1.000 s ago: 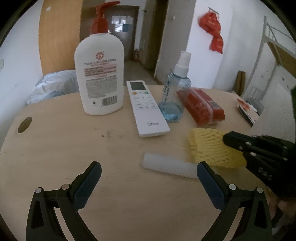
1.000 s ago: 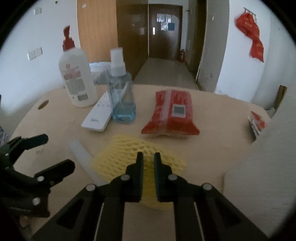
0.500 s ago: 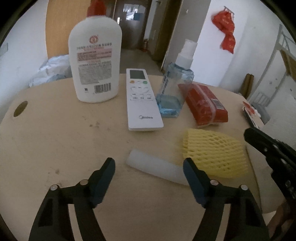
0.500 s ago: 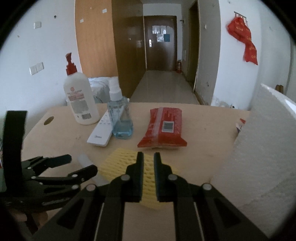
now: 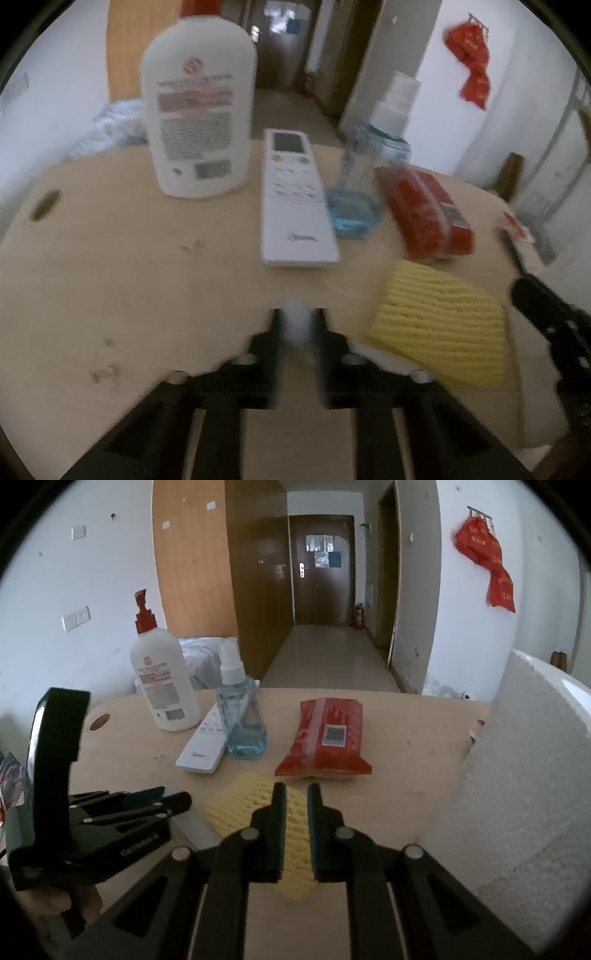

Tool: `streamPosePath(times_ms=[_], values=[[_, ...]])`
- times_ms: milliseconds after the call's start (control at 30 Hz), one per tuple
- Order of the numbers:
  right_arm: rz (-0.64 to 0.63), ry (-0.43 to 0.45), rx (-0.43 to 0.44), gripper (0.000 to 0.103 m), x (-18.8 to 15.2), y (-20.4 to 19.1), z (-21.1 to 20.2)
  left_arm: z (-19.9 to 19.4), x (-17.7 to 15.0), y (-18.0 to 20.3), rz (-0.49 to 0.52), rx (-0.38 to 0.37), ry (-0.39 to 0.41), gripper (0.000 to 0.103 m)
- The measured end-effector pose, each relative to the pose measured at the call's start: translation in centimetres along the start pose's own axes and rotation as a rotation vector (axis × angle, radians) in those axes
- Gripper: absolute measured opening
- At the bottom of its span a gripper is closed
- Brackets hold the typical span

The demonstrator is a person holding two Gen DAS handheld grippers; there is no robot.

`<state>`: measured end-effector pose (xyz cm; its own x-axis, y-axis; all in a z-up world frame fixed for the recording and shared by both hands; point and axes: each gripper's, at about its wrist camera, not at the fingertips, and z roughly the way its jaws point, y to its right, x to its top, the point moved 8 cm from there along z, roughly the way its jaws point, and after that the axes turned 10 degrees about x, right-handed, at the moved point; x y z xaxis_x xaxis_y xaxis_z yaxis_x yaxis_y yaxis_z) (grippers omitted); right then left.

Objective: Organize soft objects
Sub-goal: 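Grasp the white foam stick with the left tool while the right tool holds the net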

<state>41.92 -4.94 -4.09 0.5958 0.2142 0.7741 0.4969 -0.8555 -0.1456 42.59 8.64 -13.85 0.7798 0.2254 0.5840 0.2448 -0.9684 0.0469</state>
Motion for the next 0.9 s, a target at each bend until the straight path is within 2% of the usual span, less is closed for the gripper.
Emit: streamPosePath(times_ms=[33,133,233,400,467,533,733,900], values=[[-0.003,-0.003,0.003,0.015,0.0,-0.1,0.0,-0.1,0.0,0.2,0.003,-0.012,-0.003,0.012],[-0.005,-0.008,0.004,0.019,-0.1,-0.1,0.1,-0.9,0.0,0.1,0.03,0.014,0.034,0.011],[-0.009,-0.006,0.006,0.019,-0.1,-0.2,0.1,-1.2,0.0,-0.5,0.008,-0.011,0.017,0.011],[-0.015,-0.029,0.016,0.022,-0.5,-0.3,0.9,-3.6,0.3,-2.0,0.0,-0.029,0.068,0.011],[-0.025,-0.045,0.025,0.043,-0.7,-0.6,1.5,-4.4,0.6,-2.7,-0.005,-0.021,0.091,0.011],[-0.035,-0.062,0.042,0.047,-0.9,-1.0,2.1,-5.1,0.7,-3.4,-0.012,-0.024,0.101,0.011],[-0.071,-0.095,0.024,0.049,-1.0,-1.4,3.8,-5.5,0.9,-4.7,-0.018,-0.033,0.105,0.011],[-0.057,-0.156,0.056,0.049,-1.9,-1.6,5.3,-5.1,0.8,-5.5,-0.023,-0.043,0.082,0.011]])
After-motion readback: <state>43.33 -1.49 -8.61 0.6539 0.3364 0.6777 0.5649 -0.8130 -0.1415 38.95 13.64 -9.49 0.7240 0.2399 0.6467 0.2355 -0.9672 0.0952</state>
